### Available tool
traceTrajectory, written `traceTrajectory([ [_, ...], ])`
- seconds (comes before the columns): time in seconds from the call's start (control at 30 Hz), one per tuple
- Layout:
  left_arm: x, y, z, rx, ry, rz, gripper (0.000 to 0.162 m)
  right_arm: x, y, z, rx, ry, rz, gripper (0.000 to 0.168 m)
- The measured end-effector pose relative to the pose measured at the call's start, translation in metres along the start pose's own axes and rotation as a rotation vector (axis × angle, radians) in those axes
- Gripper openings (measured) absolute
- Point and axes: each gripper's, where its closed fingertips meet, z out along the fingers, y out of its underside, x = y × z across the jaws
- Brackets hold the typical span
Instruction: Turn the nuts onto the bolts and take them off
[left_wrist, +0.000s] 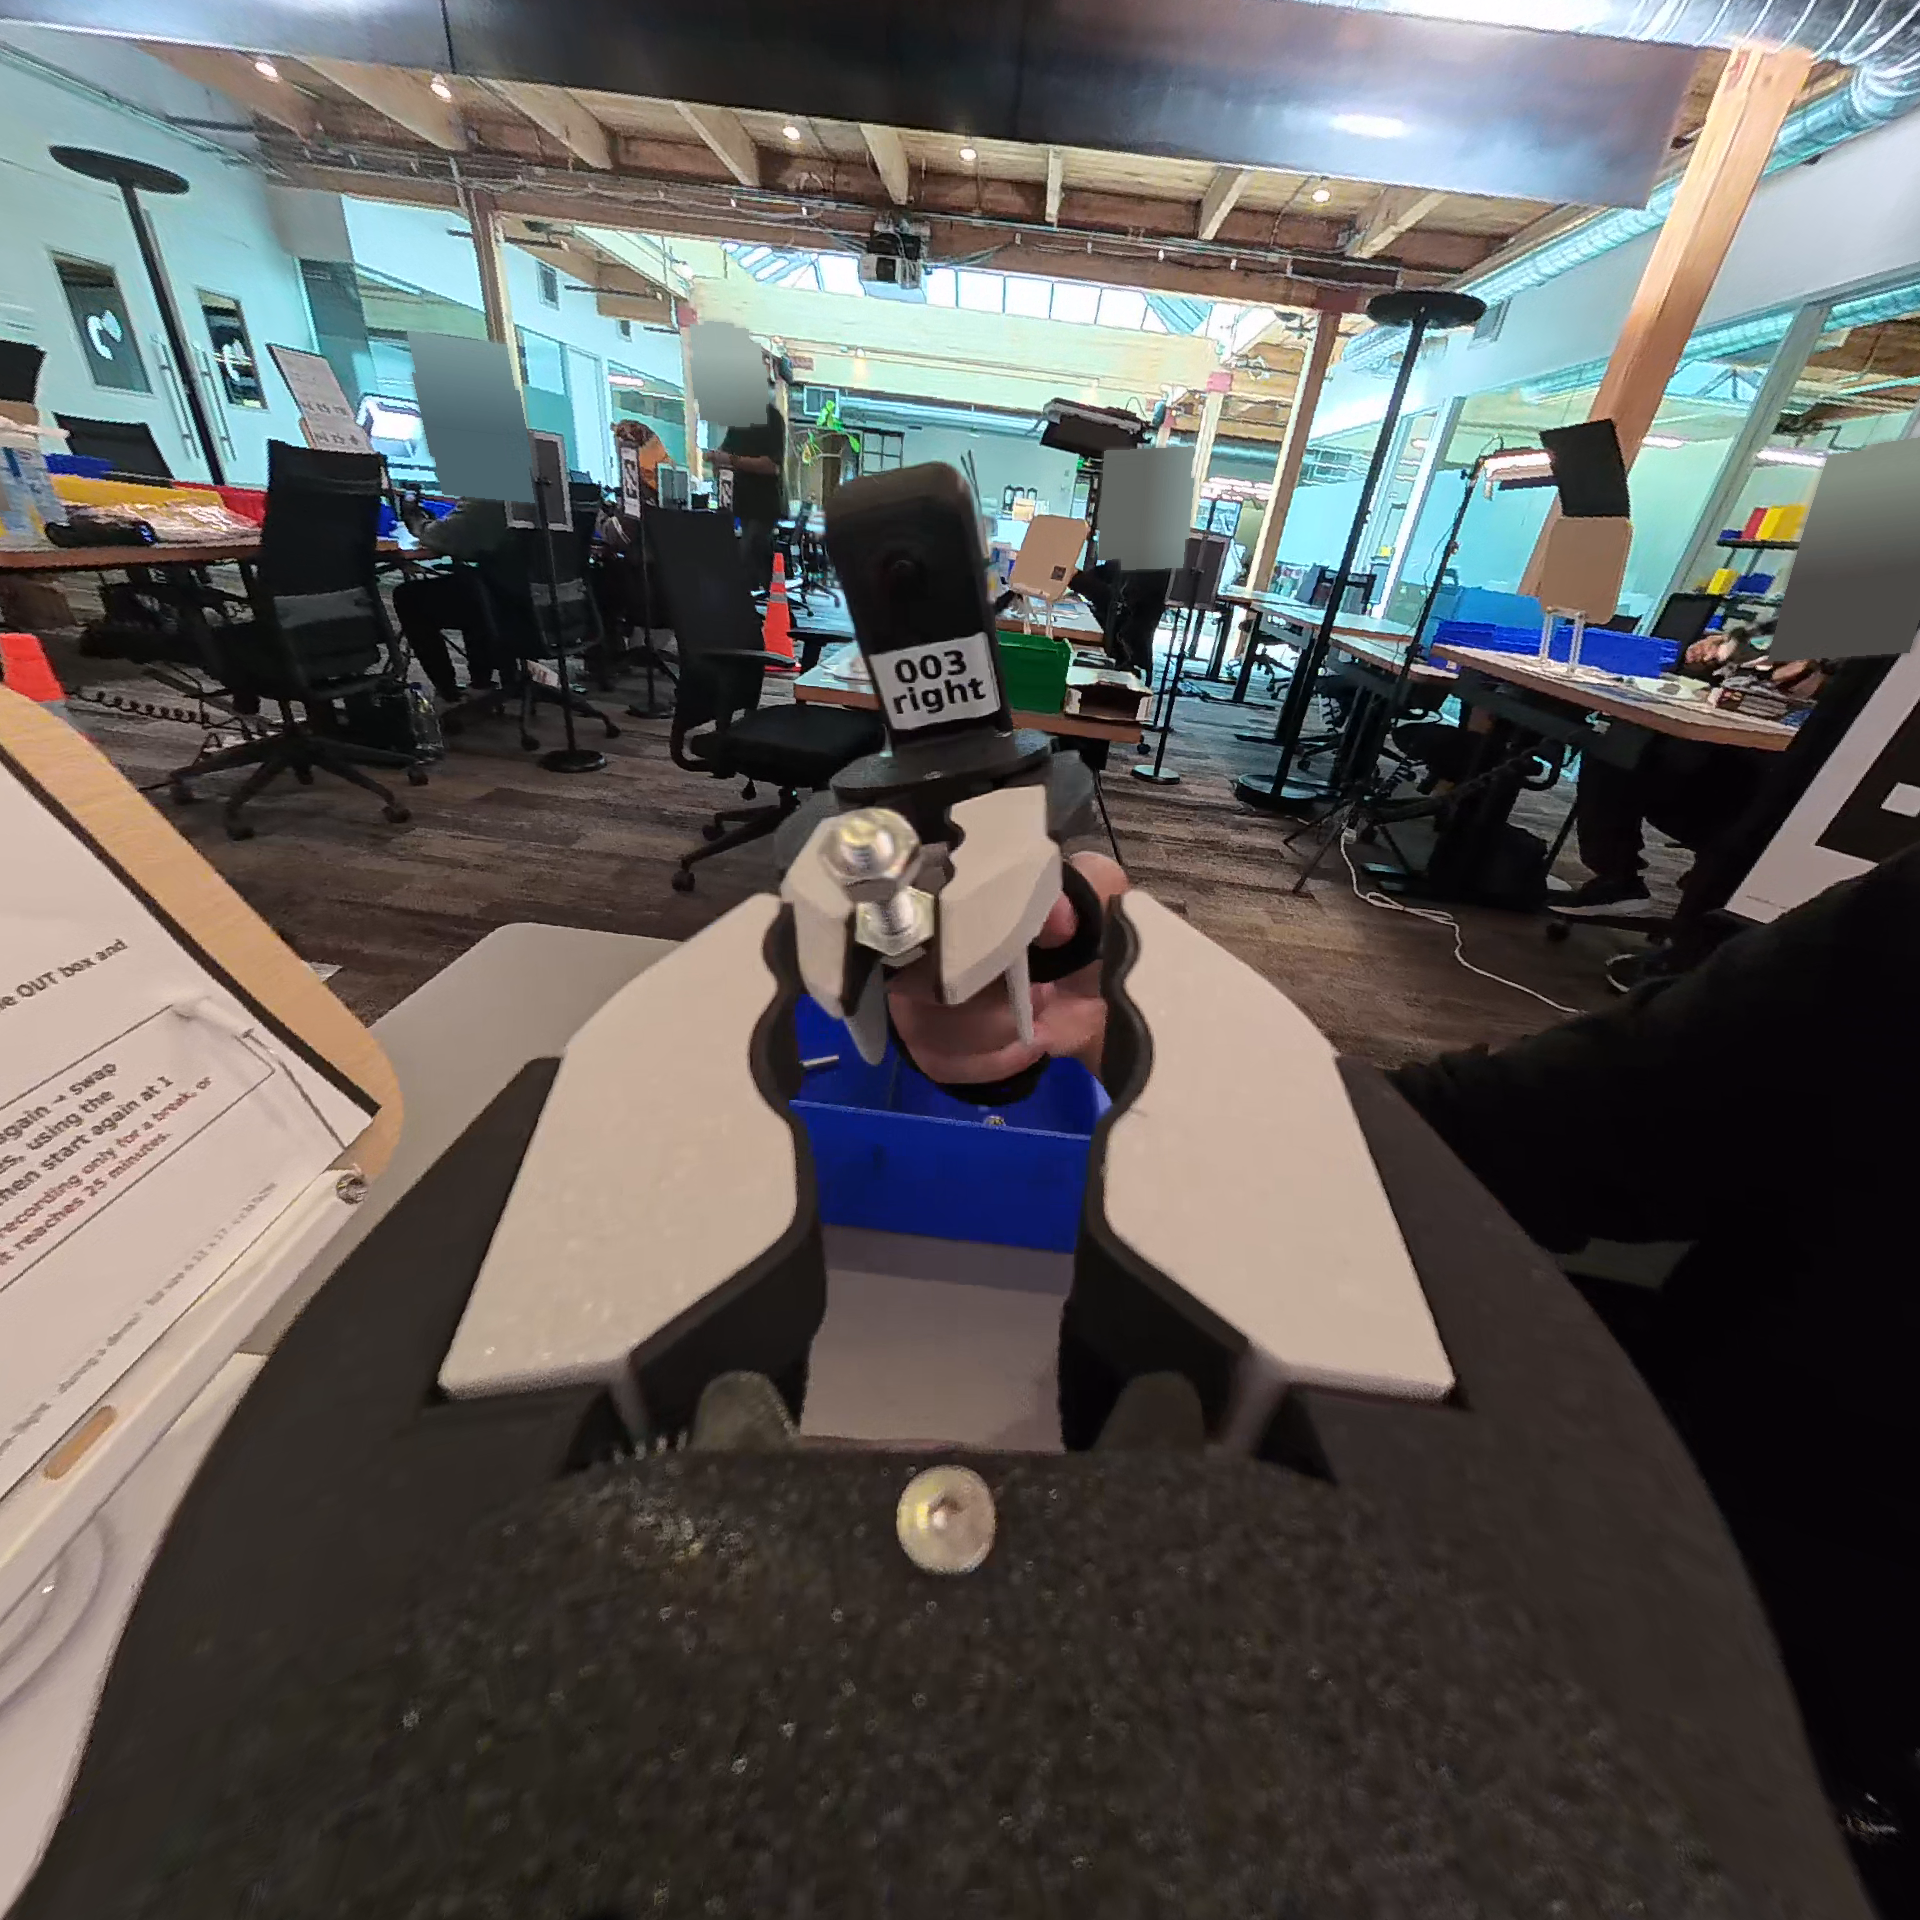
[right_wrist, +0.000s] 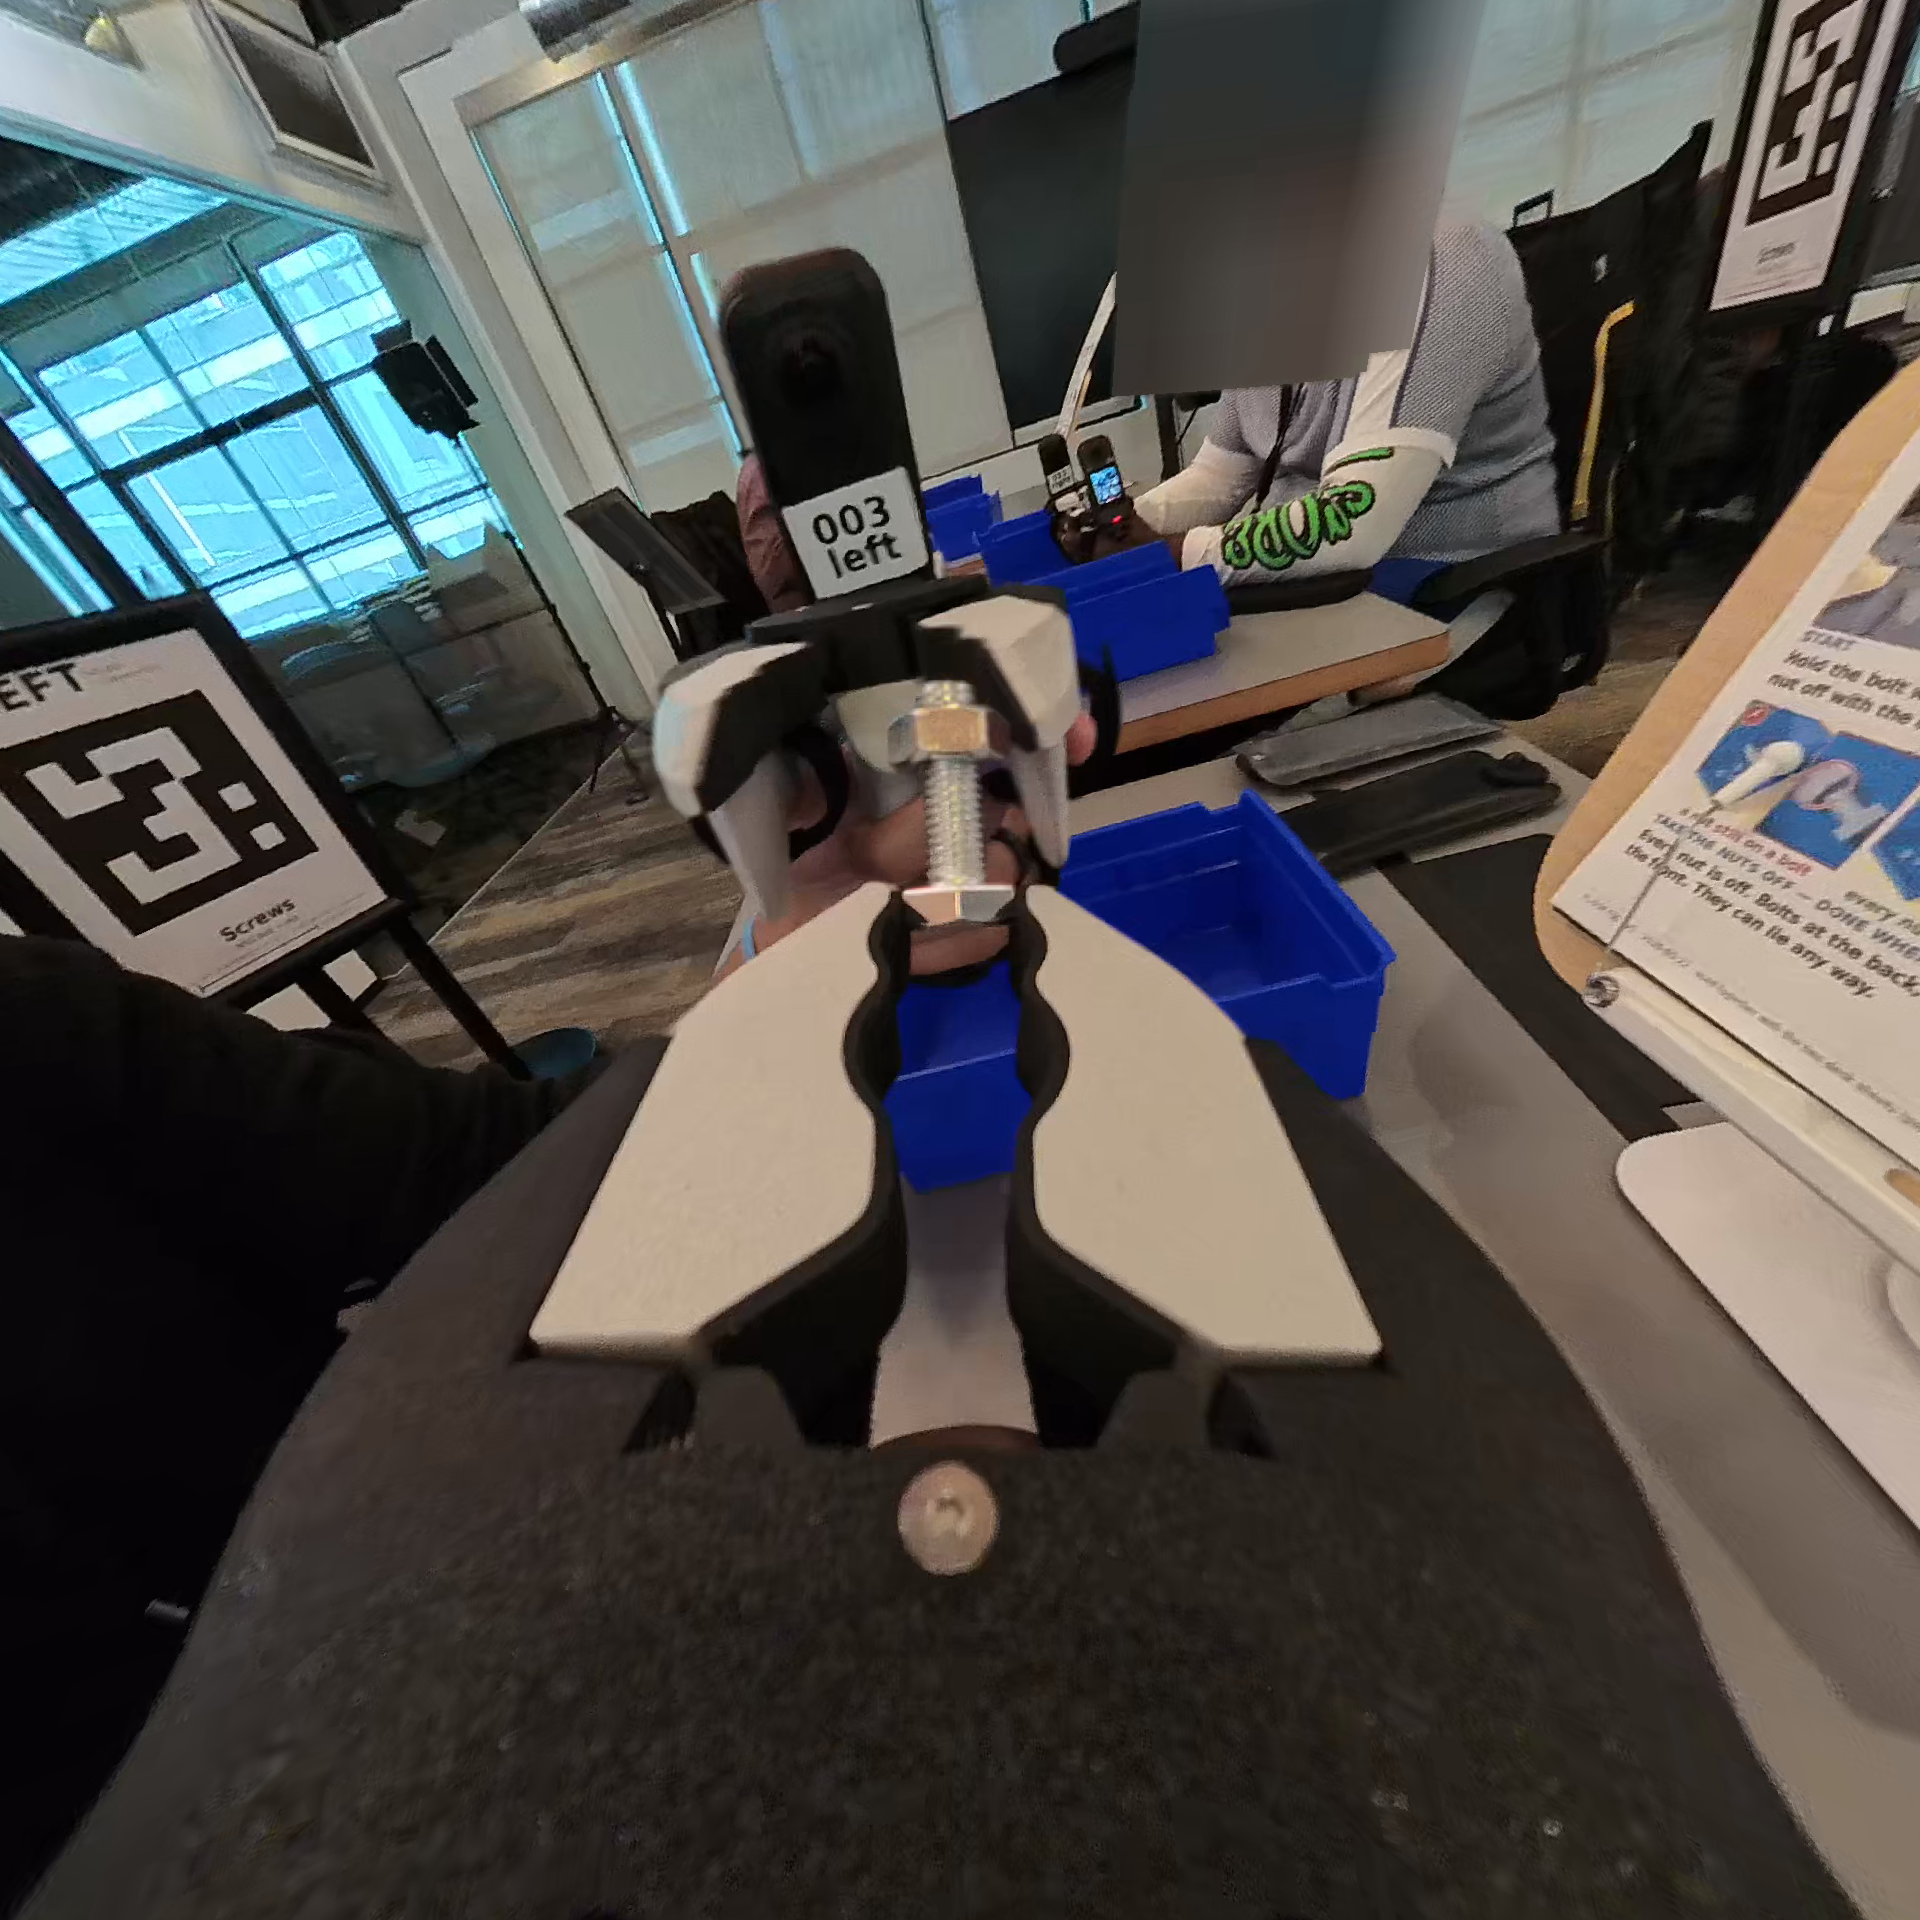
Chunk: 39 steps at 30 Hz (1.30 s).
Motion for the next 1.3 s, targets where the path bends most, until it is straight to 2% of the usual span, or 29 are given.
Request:
traceTrajectory([
  [0.23,0.004,0.007,0.005,-0.031,0.022,0.000,0.054,-0.007,0.013,0.021,-0.071,-0.002,-0.029,0.018],
  [0.47,0.003,0.004,0.004,-0.024,0.007,0.012,0.054,0.004,-0.002,-0.002,-0.002,0.056,-0.019,0.018],
  [0.7,0.005,0.008,0.007,-0.043,0.018,0.015,0.054,-0.003,0.016,0.023,-0.087,0.037,-0.039,0.018],
  [0.8,0.003,0.009,0.007,-0.054,-0.009,0.026,0.062,0.003,0.007,0.015,-0.030,0.048,-0.014,0.018],
  [0.93,0.001,0.004,0.003,-0.027,-0.007,0.019,0.055,0.007,0.000,0.003,0.001,0.081,-0.023,0.018],
  [1.17,0.004,0.008,0.005,-0.048,0.002,0.021,0.055,-0.007,0.018,0.029,-0.099,0.048,-0.069,0.018],
  [1.3,0.004,0.010,0.007,-0.070,-0.018,0.041,0.062,0.002,0.003,0.013,-0.012,0.079,-0.040,0.018],
])
